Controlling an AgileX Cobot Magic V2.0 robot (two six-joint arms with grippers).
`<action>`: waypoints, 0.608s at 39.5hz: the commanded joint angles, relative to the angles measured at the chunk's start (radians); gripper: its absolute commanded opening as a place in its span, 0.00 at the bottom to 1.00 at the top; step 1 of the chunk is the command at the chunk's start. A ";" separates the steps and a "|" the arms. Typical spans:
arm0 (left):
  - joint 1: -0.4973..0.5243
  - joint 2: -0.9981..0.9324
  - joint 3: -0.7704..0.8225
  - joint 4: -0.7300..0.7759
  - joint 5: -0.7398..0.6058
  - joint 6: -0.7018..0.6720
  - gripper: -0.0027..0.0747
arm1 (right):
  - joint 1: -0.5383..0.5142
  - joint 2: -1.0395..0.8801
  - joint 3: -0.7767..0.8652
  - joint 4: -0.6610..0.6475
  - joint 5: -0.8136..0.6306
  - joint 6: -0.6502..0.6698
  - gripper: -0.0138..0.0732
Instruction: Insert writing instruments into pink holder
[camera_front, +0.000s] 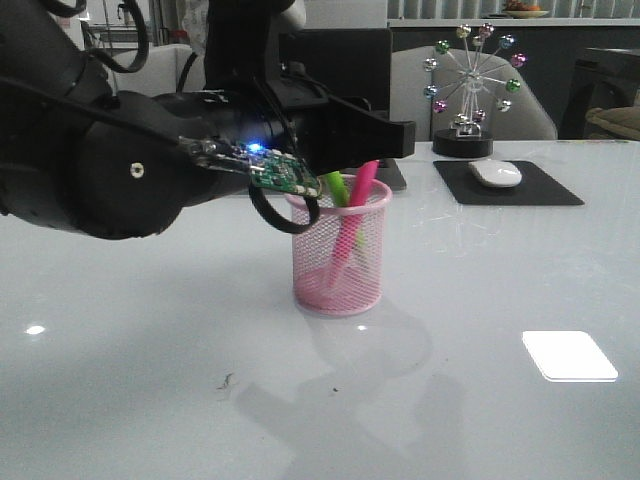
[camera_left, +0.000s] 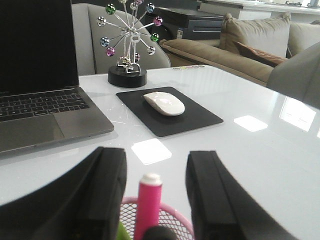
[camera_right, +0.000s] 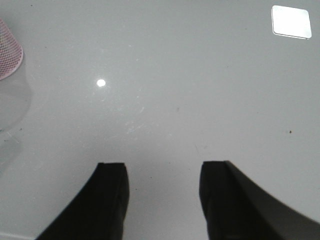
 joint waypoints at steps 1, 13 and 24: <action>-0.004 -0.052 -0.020 0.019 -0.107 -0.009 0.54 | -0.006 -0.006 -0.027 -0.002 -0.060 -0.009 0.67; 0.039 -0.137 -0.012 0.044 -0.165 -0.009 0.53 | -0.006 -0.006 -0.027 -0.002 -0.060 -0.009 0.67; 0.187 -0.308 0.086 0.044 -0.161 0.032 0.53 | -0.006 -0.006 -0.027 -0.002 -0.060 -0.009 0.67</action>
